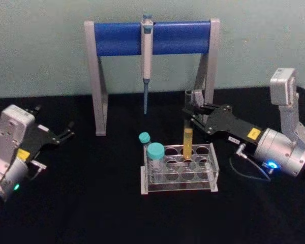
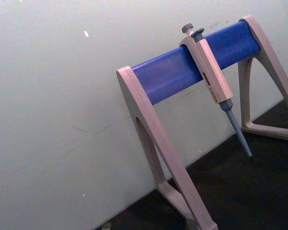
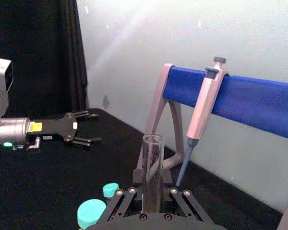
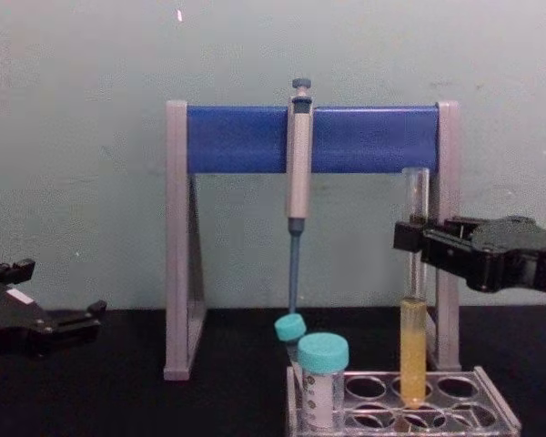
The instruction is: Pick up the test tube from the test tube rack, shake it, then place it back into the test tube rack.
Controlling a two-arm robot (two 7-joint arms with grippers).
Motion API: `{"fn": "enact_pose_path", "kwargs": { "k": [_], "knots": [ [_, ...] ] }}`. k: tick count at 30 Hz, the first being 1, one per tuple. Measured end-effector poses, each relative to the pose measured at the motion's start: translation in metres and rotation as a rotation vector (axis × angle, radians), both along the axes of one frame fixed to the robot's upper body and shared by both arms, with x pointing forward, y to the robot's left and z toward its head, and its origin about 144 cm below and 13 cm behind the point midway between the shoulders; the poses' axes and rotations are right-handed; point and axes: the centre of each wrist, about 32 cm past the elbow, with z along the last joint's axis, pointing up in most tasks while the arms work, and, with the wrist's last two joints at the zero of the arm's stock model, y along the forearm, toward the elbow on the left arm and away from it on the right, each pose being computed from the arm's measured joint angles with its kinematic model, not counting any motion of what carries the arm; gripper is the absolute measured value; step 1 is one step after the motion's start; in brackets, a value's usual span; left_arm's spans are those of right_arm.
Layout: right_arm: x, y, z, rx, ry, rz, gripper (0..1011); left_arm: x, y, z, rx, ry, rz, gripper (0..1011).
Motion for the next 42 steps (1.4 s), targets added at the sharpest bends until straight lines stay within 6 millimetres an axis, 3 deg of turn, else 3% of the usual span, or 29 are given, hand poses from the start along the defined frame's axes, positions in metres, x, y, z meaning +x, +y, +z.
{"fn": "enact_pose_path", "kwargs": {
  "k": [42],
  "knots": [
    [0.006, 0.004, -0.017, -0.069, 0.058, -0.018, 229, 0.000, 0.000, 0.000, 0.000, 0.000, 0.000, 1001]
  ]
}}
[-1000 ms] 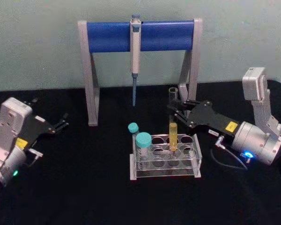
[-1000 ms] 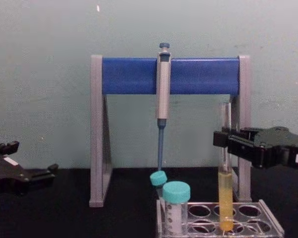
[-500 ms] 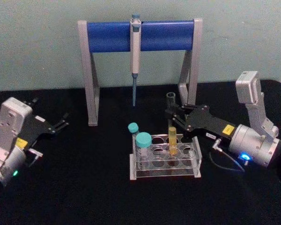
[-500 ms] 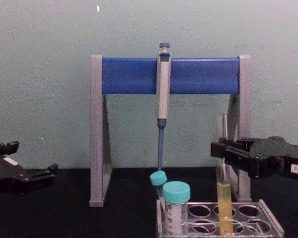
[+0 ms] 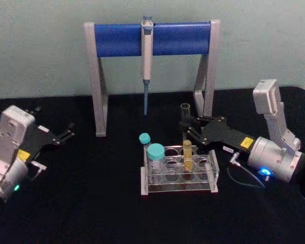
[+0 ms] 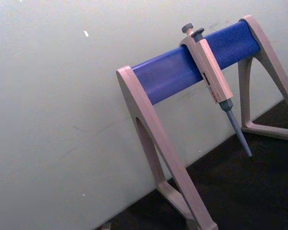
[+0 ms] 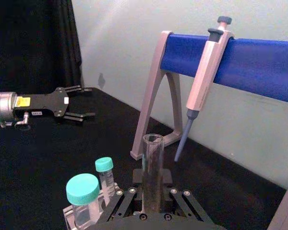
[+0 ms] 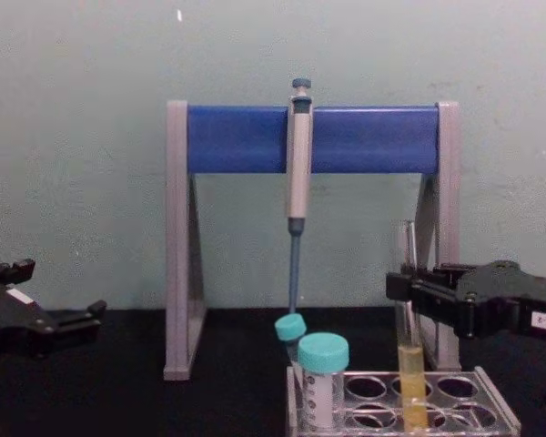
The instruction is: Pick up the test tube from the test tube rack, shake it, then place it back into the test tube rack.
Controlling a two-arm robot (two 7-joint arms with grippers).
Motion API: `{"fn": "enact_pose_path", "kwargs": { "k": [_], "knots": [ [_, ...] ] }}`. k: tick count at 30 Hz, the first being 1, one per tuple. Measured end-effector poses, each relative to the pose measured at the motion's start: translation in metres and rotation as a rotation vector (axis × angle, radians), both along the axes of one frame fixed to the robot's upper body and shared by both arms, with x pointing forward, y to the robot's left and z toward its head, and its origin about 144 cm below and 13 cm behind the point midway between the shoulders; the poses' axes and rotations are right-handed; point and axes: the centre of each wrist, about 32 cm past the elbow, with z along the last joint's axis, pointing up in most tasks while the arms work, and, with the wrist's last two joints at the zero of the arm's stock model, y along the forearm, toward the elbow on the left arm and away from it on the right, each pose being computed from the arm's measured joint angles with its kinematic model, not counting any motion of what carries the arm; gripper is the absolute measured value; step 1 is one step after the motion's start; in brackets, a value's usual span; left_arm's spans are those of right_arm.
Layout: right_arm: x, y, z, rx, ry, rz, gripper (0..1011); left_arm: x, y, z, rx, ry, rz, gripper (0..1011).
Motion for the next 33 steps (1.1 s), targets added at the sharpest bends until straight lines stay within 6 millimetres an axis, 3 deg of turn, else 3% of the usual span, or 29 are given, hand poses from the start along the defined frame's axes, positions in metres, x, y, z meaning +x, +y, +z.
{"fn": "enact_pose_path", "kwargs": {
  "k": [33],
  "knots": [
    [0.0000, -0.0008, -0.0028, -0.003, 0.013, 0.000, 229, 0.0000, 0.0000, 0.0000, 0.000, 0.000, 0.000, 1001]
  ]
}}
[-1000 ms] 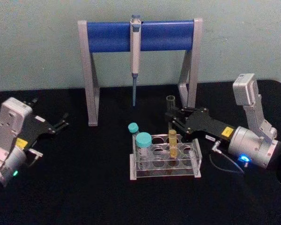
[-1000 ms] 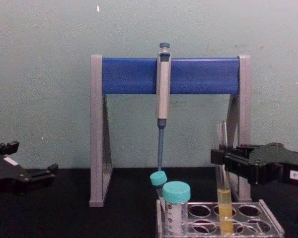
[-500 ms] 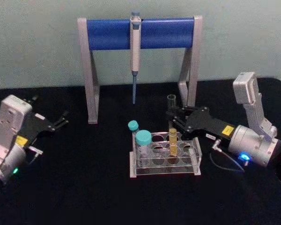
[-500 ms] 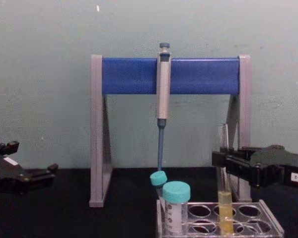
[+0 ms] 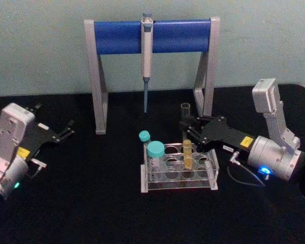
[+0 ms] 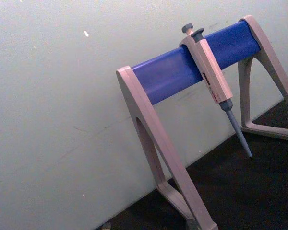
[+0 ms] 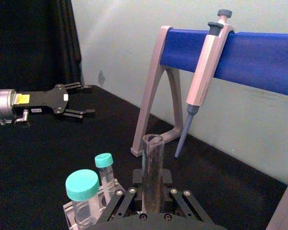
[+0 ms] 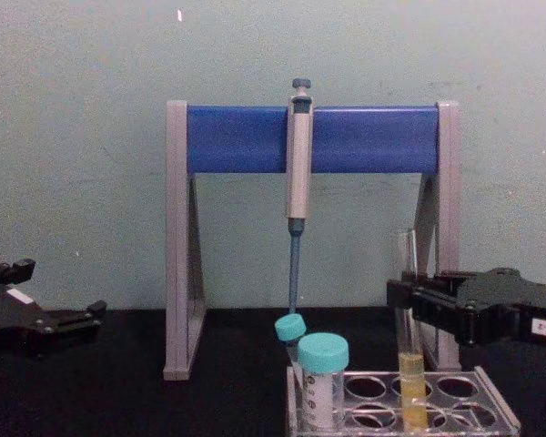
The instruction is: Pick up the test tube from the test tube rack, shake it, then place it back into the test tube rack.
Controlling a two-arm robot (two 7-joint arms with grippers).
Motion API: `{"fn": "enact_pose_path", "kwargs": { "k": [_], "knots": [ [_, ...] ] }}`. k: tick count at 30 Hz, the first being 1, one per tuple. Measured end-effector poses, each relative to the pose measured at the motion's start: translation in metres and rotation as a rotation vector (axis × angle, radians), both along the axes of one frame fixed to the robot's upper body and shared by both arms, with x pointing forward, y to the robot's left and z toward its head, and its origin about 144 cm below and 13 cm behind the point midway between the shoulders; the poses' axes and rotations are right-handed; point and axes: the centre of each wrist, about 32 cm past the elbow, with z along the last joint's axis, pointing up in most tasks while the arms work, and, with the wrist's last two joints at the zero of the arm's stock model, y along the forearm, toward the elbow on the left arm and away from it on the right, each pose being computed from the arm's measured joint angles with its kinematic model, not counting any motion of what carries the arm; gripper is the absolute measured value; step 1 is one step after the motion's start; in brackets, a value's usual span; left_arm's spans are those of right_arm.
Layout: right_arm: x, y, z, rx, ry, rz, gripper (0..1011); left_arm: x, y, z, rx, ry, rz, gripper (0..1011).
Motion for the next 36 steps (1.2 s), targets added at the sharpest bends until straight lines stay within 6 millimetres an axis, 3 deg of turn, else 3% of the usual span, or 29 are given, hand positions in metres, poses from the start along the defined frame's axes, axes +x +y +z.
{"fn": "enact_pose_path", "kwargs": {
  "k": [36],
  "knots": [
    [-0.0007, 0.0002, 0.0002, -0.003, -0.001, 0.003, 229, 0.0000, 0.0000, 0.0000, 0.000, 0.000, 0.000, 1001]
  ]
}}
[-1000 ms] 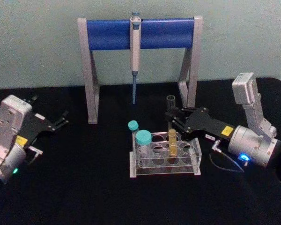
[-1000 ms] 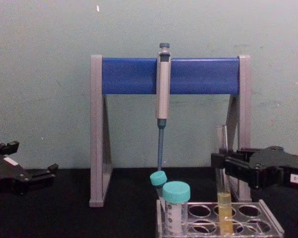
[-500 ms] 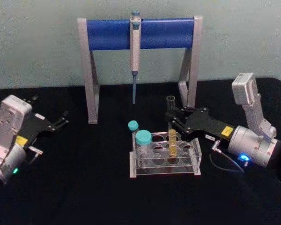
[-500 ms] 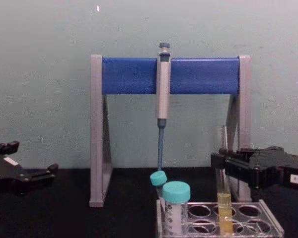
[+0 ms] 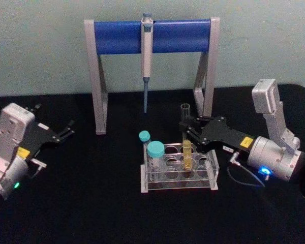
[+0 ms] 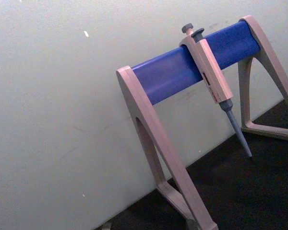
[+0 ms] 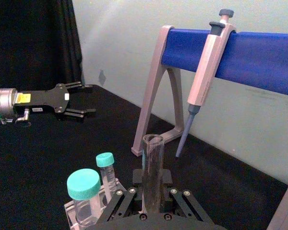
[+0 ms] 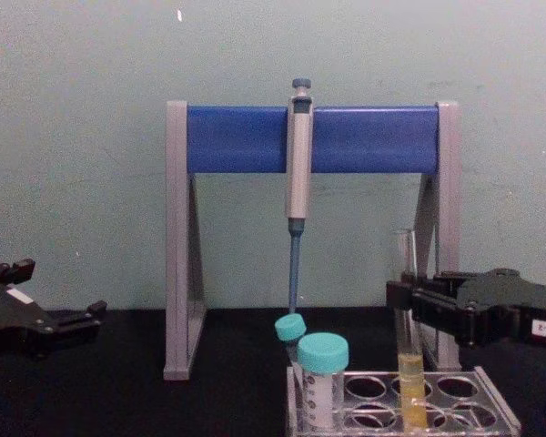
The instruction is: Pick up the test tube from the test tube rack, shake it, then place it back into the test tube rack.
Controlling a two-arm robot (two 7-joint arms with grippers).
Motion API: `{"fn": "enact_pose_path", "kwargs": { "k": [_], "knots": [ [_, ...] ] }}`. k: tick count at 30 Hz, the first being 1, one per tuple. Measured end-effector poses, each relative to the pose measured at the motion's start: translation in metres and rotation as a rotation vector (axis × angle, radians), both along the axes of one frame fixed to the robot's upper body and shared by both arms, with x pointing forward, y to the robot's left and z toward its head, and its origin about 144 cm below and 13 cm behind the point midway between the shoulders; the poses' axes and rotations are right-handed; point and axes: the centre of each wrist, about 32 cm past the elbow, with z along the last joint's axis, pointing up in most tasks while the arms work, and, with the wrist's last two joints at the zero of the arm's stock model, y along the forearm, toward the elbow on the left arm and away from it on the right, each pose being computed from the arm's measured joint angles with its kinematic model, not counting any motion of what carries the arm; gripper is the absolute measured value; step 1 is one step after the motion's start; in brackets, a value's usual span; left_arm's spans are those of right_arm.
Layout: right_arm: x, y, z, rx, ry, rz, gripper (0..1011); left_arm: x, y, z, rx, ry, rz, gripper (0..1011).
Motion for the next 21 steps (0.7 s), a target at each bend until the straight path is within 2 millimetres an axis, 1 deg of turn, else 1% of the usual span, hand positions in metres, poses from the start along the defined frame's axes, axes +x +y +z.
{"fn": "enact_pose_path", "kwargs": {
  "k": [5, 7, 10, 12, 13, 15, 17, 18, 21],
  "knots": [
    [0.0000, 0.0000, 0.0000, 0.000, 0.000, 0.000, 229, 0.0000, 0.0000, 0.0000, 0.000, 0.000, 0.000, 1001],
    [0.0000, 0.0000, 0.0000, 0.000, 0.000, 0.000, 255, 0.0000, 0.0000, 0.0000, 0.000, 0.000, 0.000, 1001],
    [0.0000, 0.0000, 0.0000, 0.000, 0.000, 0.000, 362, 0.0000, 0.0000, 0.0000, 0.000, 0.000, 0.000, 1002],
    [0.0000, 0.0000, 0.0000, 0.000, 0.000, 0.000, 401, 0.0000, 0.0000, 0.0000, 0.000, 0.000, 0.000, 1001],
    [0.0000, 0.0000, 0.0000, 0.000, 0.000, 0.000, 457, 0.0000, 0.0000, 0.0000, 0.000, 0.000, 0.000, 1001],
    [0.0000, 0.0000, 0.0000, 0.000, 0.000, 0.000, 499, 0.0000, 0.0000, 0.0000, 0.000, 0.000, 0.000, 1001],
    [0.0000, 0.0000, 0.0000, 0.000, 0.000, 0.000, 583, 0.0000, 0.0000, 0.0000, 0.000, 0.000, 0.000, 1001],
    [0.0000, 0.0000, 0.0000, 0.000, 0.000, 0.000, 583, 0.0000, 0.0000, 0.0000, 0.000, 0.000, 0.000, 1001],
    [0.0000, 0.0000, 0.0000, 0.000, 0.000, 0.000, 683, 0.0000, 0.0000, 0.0000, 0.000, 0.000, 0.000, 1001]
  ]
}}
